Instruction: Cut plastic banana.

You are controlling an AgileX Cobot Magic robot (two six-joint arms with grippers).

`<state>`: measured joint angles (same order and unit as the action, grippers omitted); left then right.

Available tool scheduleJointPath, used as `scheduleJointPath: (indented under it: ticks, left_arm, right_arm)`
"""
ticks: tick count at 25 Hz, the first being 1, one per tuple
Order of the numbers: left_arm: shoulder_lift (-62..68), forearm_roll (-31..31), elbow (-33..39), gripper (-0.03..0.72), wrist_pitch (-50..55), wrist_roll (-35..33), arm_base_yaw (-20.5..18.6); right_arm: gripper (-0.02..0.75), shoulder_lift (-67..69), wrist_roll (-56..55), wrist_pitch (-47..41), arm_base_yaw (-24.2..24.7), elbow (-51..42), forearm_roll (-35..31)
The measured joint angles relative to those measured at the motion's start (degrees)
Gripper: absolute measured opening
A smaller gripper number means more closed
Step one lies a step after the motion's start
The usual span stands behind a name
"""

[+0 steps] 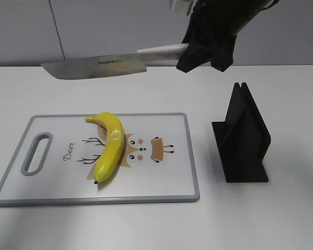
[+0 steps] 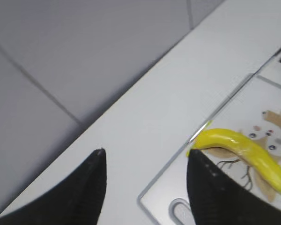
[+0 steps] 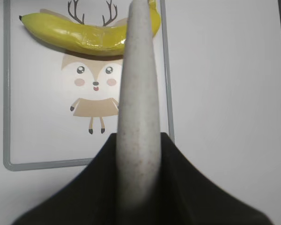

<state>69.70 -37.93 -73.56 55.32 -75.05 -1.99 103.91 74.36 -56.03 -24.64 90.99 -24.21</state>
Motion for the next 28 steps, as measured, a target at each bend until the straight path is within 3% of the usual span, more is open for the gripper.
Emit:
scheduleJointPath:
  ticks: [3,7,15,19,28]
  left_arm:
    - [6.6,-0.3,-4.0,0.489,7.9,-5.1,0.0]
    - [13.8,0.5,-8.3,0.475,12.6,-6.4,0.9]
    - [22.2,17.5,-9.6,0.467,12.1,-5.8,13.0]
    - [25.0,20.2,-9.6,0.467,9.8,-5.6,17.2]
    - [28.7,20.8,-9.6,0.396,6.0,-5.5,18.0]
  right_arm:
    - [0.164,1.8,3.1,-0.1,0.0,0.0,-3.4]
    - [0.164,4.5,7.5,-0.1,0.0,0.8,-8.8]
    - [0.164,7.9,8.6,0.7,-0.2,1.0,-10.7]
    - [0.164,8.6,8.6,0.7,-0.5,1.1,-10.7]
    - [0.164,8.7,8.6,0.6,-0.5,1.1,-10.8]
